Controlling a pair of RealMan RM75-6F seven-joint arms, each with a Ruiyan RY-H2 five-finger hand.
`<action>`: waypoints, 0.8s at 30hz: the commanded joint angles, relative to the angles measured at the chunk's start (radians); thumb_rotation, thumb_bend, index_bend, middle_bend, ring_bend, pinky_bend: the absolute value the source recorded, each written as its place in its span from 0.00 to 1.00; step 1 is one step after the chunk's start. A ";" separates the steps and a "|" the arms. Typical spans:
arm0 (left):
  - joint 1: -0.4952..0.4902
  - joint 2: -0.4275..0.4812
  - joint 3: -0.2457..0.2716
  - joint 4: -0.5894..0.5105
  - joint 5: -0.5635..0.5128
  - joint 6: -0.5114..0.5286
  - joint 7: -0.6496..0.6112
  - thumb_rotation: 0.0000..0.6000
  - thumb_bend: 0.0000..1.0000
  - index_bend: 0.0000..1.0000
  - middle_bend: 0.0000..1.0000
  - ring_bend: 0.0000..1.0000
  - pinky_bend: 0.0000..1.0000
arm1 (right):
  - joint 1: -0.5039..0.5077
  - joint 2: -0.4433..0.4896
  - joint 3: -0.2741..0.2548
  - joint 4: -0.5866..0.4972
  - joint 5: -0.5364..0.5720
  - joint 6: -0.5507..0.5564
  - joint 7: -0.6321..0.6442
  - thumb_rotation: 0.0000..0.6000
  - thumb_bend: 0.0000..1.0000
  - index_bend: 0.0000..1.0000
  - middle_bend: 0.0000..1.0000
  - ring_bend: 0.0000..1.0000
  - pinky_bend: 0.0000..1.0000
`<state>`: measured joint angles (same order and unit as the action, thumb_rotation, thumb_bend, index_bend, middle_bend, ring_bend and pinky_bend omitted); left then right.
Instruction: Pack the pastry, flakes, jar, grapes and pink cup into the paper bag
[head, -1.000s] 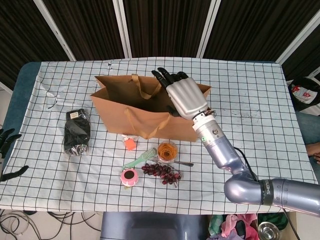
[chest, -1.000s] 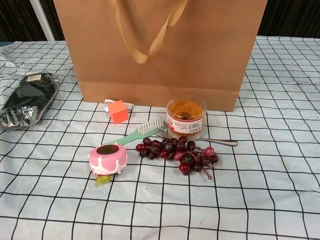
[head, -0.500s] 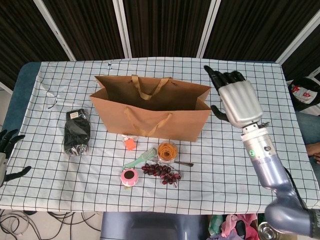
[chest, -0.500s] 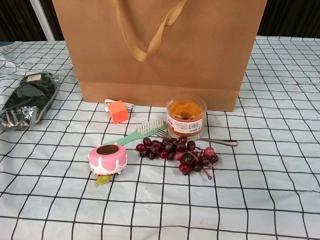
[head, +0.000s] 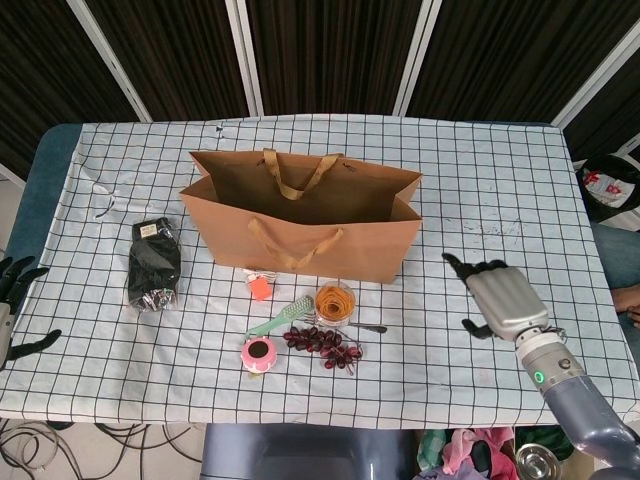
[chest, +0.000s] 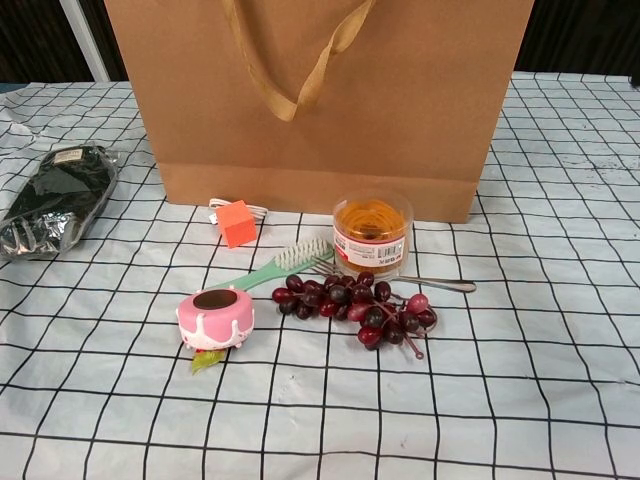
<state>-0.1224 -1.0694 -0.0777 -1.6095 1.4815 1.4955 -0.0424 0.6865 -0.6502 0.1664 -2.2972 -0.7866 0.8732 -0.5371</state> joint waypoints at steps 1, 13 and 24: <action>0.001 0.001 -0.002 0.000 -0.003 0.002 -0.001 1.00 0.03 0.20 0.09 0.02 0.11 | 0.043 -0.055 -0.039 0.035 -0.036 -0.159 0.047 1.00 0.24 0.07 0.25 0.24 0.22; 0.002 0.006 -0.006 0.001 -0.012 -0.001 -0.007 1.00 0.03 0.20 0.09 0.02 0.11 | 0.070 -0.415 -0.079 0.194 -0.256 0.015 -0.110 1.00 0.24 0.13 0.11 0.16 0.22; 0.001 0.002 -0.007 0.004 -0.013 -0.005 -0.004 1.00 0.03 0.20 0.09 0.02 0.11 | 0.135 -0.551 -0.060 0.270 -0.236 0.055 -0.160 1.00 0.24 0.11 0.06 0.12 0.19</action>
<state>-0.1217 -1.0672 -0.0845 -1.6053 1.4684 1.4909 -0.0464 0.8134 -1.1899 0.1024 -2.0356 -1.0277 0.9226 -0.6899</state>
